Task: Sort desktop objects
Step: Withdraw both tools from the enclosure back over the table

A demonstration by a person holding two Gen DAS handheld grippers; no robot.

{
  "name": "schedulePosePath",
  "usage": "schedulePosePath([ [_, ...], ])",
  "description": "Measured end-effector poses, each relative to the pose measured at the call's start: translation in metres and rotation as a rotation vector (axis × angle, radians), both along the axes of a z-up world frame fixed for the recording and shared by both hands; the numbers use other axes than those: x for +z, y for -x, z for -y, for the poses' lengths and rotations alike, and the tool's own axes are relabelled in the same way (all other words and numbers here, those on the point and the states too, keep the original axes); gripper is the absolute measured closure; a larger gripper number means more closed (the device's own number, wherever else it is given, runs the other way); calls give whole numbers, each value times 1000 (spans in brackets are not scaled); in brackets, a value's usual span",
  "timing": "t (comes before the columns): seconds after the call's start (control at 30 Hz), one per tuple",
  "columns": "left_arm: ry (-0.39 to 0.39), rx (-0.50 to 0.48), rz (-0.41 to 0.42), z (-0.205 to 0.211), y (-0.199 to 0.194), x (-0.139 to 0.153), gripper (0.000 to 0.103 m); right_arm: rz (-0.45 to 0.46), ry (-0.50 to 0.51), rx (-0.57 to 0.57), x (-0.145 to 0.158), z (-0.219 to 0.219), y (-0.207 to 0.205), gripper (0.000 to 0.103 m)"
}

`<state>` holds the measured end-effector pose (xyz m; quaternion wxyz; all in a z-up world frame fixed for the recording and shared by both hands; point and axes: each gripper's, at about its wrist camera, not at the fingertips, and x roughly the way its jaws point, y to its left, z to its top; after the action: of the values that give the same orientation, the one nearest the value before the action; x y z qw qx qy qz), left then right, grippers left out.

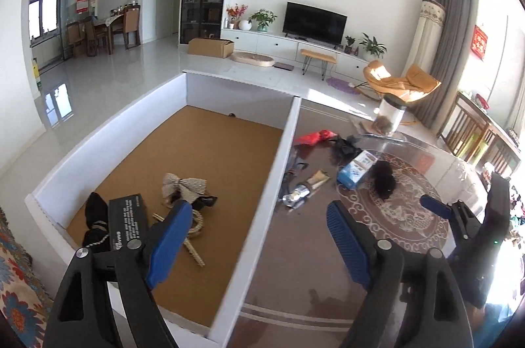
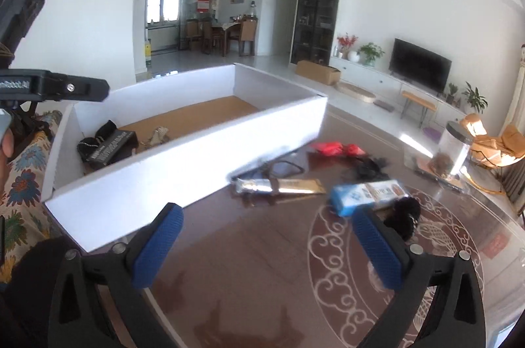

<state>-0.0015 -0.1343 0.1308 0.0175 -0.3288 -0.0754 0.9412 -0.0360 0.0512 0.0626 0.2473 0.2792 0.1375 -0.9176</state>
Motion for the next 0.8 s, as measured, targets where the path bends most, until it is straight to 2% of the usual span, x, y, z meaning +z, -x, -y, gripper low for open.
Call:
schedulePosePath([
  [0.07,-41,-91,-38,-43,-19,-7,0,38,-51,-108,-19,-49,-3,0],
  [0.17,-58,-226,52,-102,-16,-40,0,122,-100,-242,-45,-116,-7,0],
  [0.23,-2,-272,120,-136,-6,-71,0,174,-94,-312,-55,-146,-8,0],
  [0.33,103,-284,175,-162,16,-111,0,214,-64,-366,-62,-172,-12,0],
  [0.4,162,-266,199,-165,27,-128,0,228,-47,-376,-66,-176,-13,0],
  [0.47,181,-243,217,-159,29,-136,0,239,-35,-374,-71,-173,-17,0],
  [0.63,111,-199,216,-136,29,-148,0,256,-42,-365,-76,-165,-11,0],
  [0.73,130,-179,237,-132,32,-158,0,278,-57,-374,-80,-164,-9,0],
  [0.8,109,-177,213,-130,30,-155,0,284,-65,-376,-81,-163,-8,0],
])
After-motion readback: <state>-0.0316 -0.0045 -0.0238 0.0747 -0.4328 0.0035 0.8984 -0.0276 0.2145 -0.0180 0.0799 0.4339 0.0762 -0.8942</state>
